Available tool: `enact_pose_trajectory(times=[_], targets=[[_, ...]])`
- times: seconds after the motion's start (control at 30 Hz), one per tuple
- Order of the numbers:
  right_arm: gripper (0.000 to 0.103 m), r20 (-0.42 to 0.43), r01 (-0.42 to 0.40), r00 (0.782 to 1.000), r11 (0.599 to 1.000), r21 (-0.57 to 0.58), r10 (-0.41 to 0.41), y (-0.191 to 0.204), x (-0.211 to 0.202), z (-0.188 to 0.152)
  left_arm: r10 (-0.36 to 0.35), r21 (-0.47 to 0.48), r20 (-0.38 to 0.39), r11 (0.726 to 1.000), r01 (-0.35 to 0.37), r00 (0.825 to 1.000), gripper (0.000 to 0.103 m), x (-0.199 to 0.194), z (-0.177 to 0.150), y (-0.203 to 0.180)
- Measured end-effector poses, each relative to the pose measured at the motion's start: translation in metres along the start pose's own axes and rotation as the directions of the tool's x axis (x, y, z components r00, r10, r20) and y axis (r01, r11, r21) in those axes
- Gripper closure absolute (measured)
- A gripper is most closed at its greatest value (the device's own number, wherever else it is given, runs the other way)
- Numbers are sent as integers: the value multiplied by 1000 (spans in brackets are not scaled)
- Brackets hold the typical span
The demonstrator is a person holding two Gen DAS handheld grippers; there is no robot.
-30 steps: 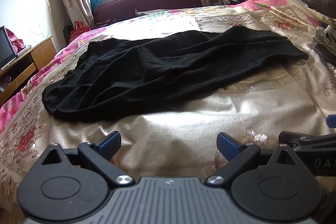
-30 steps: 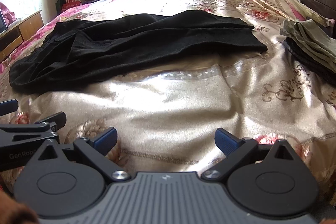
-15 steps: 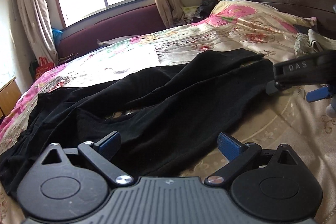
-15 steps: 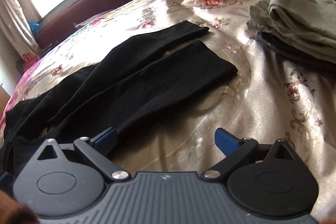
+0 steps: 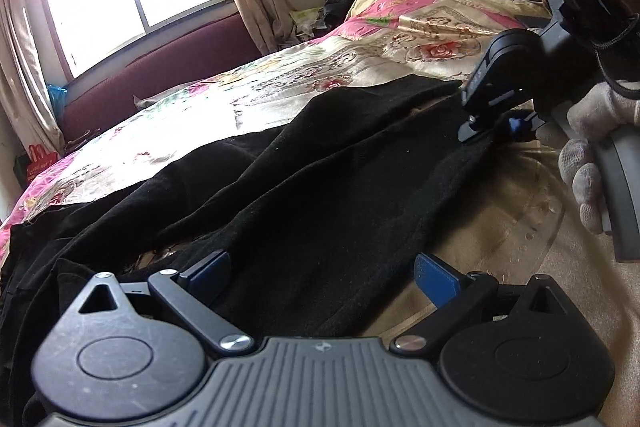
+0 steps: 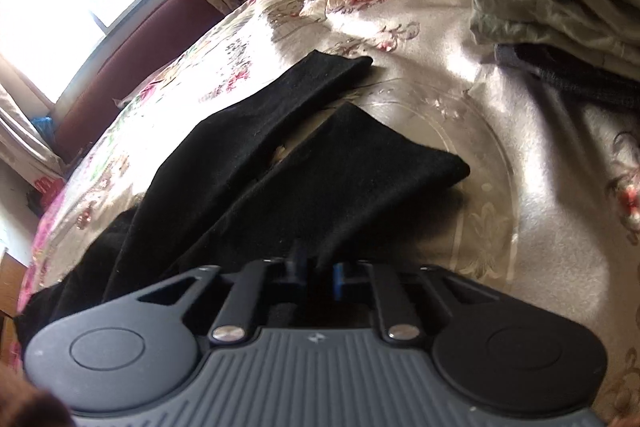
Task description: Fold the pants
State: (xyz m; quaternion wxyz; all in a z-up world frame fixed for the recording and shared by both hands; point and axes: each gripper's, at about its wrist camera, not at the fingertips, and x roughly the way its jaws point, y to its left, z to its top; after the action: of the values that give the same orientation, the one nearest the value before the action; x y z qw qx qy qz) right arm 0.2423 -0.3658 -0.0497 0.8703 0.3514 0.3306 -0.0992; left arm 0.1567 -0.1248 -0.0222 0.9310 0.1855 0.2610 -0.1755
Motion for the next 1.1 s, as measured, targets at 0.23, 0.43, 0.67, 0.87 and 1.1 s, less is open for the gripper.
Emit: enact_pose_trajectory(times=[0.23, 0.43, 0.67, 0.87, 1.1], targets=[[99, -4, -86, 996, 996, 34, 86, -23, -34, 4, -86, 47, -47, 995, 89, 995, 0, 12, 6, -15], [99, 36, 9, 999, 1000, -23, -9, -46, -79, 6, -186, 100, -19, 977, 187, 982, 0, -11, 8, -40], [90, -19, 176, 984, 982, -66, -178, -64, -88, 2, -268, 80, -19, 960, 269, 963, 0, -42, 3, -47], [85, 138, 302, 952, 903, -307, -272, -20, -140, -30, -115, -46, -6, 992, 115, 993, 0, -82, -24, 31], [79, -166, -193, 980, 704, -683, 107, 121, -118, -131, 226, -193, -143, 948, -251, 964, 0, -116, -95, 174]])
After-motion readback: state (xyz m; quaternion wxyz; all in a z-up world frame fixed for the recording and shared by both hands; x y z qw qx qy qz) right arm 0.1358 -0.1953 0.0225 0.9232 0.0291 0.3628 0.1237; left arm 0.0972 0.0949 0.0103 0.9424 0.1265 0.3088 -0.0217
